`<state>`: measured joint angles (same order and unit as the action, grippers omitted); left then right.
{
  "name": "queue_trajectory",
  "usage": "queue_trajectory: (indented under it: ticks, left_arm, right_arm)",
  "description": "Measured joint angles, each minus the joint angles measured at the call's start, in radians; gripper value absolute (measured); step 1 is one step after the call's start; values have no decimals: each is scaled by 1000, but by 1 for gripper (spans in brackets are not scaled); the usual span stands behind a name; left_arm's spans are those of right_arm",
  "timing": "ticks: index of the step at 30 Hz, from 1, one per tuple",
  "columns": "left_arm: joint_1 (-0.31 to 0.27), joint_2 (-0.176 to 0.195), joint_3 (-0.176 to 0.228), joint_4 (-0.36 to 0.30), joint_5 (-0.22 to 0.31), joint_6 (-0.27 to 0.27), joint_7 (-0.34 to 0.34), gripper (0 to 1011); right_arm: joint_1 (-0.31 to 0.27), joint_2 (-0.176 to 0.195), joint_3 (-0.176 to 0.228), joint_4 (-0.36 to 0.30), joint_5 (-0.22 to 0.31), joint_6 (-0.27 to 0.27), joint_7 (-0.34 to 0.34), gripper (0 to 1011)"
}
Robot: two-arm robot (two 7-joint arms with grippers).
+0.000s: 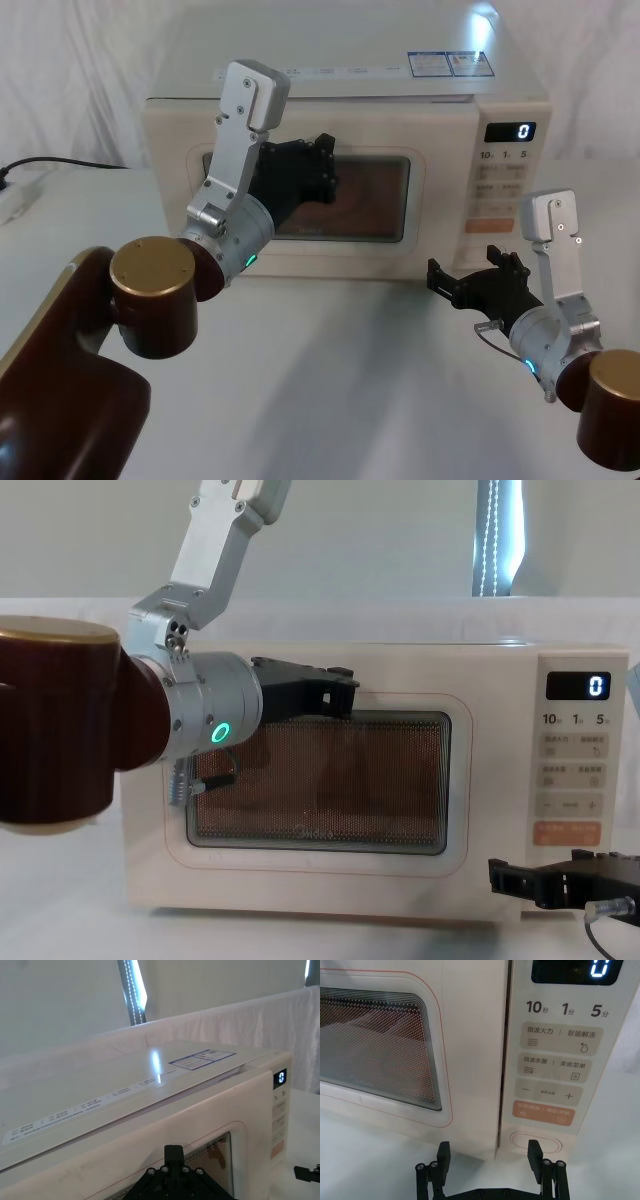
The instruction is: Press the button to open the microwave door with one hand; close the microwave door with the other hand.
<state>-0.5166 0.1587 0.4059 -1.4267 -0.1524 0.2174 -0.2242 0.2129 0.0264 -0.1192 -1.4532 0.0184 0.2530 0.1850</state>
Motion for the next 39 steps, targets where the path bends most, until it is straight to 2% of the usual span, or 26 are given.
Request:
queue_trajectory:
  ticks: [20, 39]
  left_arm:
    - [-21, -46, -31, 80, 48, -41, -4, 0]
    - [-25, -75, -53, 103, 66, -47, -2, 0]
  right_arm:
    - [0, 0, 0, 0, 0, 0, 0, 1002]
    - [0, 0, 0, 0, 0, 0, 0, 1002]
